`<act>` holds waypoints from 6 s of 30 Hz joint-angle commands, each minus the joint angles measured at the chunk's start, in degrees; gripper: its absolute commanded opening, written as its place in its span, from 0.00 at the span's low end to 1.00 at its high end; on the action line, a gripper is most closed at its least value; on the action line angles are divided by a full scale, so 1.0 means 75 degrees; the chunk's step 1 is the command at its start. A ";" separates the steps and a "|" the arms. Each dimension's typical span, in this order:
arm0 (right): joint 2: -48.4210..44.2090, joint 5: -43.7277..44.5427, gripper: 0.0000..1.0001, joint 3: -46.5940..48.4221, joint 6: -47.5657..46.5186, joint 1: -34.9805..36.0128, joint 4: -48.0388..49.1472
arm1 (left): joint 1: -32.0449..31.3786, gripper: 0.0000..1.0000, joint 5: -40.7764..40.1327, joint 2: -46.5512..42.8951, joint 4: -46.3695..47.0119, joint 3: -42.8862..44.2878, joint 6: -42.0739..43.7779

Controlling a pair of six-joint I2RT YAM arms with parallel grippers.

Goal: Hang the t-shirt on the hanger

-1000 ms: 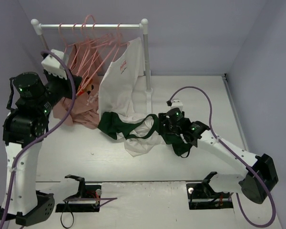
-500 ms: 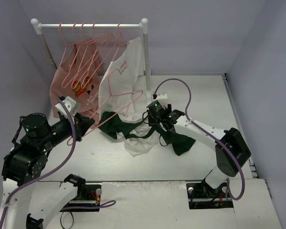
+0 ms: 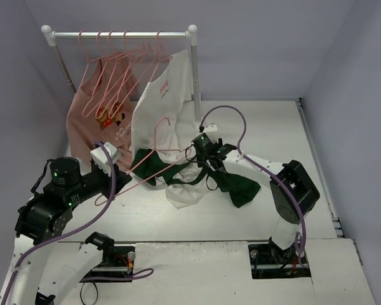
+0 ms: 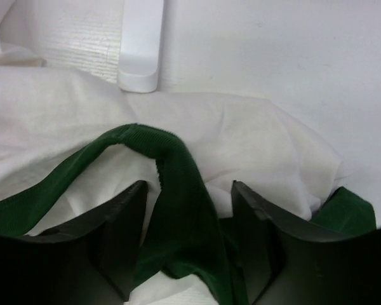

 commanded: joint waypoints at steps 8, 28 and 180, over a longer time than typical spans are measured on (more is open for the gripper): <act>-0.0852 -0.0079 0.18 -0.0636 -0.0349 -0.0510 0.0467 | -0.0093 0.00 0.0710 0.0383 0.0434 -0.0185 0.0416; -0.2138 -0.1193 0.00 -0.0581 -0.0914 -0.0588 0.0462 | -0.0387 0.00 0.0940 0.1141 0.2278 -0.0960 0.0078; -0.4263 -0.6738 0.63 0.1644 -0.6768 -0.3014 -0.1883 | -0.1382 0.00 0.3745 0.4782 1.5051 -0.2533 -0.6126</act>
